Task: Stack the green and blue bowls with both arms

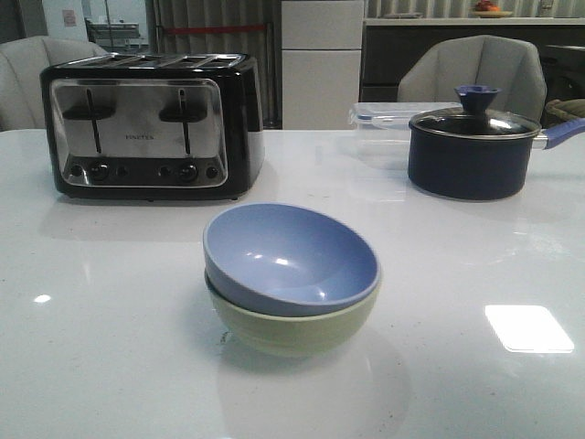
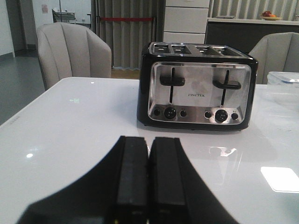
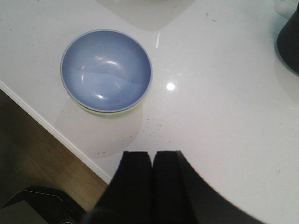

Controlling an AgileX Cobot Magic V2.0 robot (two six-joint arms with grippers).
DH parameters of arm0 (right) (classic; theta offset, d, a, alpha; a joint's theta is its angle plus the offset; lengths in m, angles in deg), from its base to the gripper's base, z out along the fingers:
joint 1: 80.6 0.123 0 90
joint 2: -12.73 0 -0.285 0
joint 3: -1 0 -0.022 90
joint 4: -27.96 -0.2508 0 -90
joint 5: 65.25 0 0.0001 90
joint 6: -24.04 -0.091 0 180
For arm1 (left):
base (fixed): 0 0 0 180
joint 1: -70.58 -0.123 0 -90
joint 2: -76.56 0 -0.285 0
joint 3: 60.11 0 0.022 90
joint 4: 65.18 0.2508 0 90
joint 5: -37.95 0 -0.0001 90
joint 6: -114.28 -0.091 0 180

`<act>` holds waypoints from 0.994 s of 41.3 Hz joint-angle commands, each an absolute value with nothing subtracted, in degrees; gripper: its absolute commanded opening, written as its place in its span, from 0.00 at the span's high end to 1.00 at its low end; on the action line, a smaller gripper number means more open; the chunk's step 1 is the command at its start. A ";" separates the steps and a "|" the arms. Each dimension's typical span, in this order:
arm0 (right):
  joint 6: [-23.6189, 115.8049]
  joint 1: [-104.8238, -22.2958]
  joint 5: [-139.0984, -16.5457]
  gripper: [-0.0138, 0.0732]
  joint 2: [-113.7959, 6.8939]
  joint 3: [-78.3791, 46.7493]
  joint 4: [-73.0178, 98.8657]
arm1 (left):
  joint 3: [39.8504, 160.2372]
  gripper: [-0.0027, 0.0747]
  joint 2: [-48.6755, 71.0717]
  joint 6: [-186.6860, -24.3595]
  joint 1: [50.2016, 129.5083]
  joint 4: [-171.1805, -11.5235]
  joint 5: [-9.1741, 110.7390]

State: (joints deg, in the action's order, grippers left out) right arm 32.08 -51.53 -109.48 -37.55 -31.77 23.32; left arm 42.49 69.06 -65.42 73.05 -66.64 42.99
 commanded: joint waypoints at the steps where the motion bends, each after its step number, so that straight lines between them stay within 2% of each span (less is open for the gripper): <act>1: 32.59 -51.65 -105.84 0.78 -37.17 -30.27 23.70 | 42.22 0.85 70.24 -64.92 73.01 -66.69 37.54; 9: 32.59 -53.88 -103.39 0.78 -34.26 -33.23 23.99 | 42.22 0.85 70.24 -64.92 73.01 -66.69 37.54; 20: 32.54 -69.65 -78.79 0.78 -16.18 -54.00 23.99 | 42.22 0.85 70.24 -64.92 73.01 -66.69 37.54; 27: 32.54 -76.07 -65.87 0.78 -3.80 -67.64 23.99 | 42.22 0.85 70.24 -64.92 73.01 -66.69 37.54; 34: 32.54 -78.67 -61.15 0.78 3.69 -75.82 23.94 | 42.22 0.85 70.24 -64.92 73.01 -66.69 37.54; 41: 32.54 -78.73 -62.59 0.78 6.53 -77.64 24.00 | 42.22 0.85 70.15 -64.92 73.01 -66.69 37.54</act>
State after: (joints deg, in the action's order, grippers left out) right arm 32.08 -78.22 -67.80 5.38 -77.77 23.71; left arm 42.49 69.06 -65.42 73.05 -66.64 42.88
